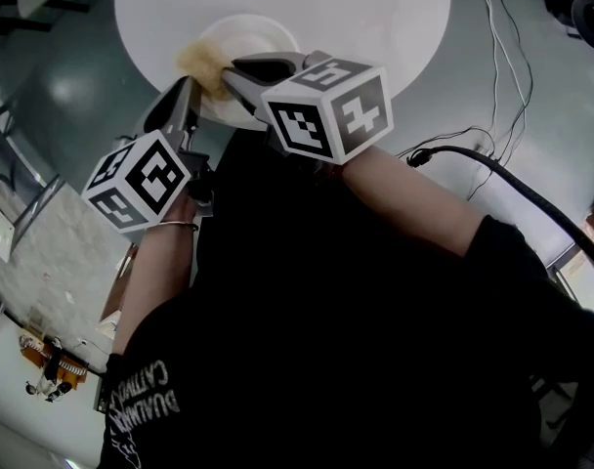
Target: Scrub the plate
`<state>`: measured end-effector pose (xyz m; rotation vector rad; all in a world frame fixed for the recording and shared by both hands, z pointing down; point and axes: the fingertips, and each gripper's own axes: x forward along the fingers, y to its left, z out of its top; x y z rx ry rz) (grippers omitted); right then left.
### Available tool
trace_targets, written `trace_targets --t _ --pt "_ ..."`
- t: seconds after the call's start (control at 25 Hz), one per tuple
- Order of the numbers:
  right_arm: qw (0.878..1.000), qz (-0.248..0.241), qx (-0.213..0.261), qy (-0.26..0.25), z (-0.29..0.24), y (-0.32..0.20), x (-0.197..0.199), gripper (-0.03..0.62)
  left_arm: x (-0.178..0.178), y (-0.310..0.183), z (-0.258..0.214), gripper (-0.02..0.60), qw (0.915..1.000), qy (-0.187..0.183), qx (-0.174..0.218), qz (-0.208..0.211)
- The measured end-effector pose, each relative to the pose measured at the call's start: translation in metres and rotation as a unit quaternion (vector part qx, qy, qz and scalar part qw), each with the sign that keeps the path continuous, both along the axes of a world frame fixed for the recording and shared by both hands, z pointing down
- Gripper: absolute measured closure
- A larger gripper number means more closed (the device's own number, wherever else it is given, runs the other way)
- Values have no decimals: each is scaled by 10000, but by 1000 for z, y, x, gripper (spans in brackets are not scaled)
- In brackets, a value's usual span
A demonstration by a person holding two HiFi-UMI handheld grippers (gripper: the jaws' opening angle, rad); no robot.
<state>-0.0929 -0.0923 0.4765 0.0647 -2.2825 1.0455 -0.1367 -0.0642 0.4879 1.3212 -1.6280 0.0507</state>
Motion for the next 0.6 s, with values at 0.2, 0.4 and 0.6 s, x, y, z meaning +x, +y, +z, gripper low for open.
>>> trace_targets --t 0.2,0.4,0.6 --pt "9994 183 251 160 4 -14 8 549 -1 1 0 560 10000 -45 35 45" --pt "9978 445 349 339 9 -34 22 549 -1 3 3 560 10000 -42 -11 71" --pt "9953 727 456 452 11 -44 33 549 0 2 1 561 9999 -34 80 115"
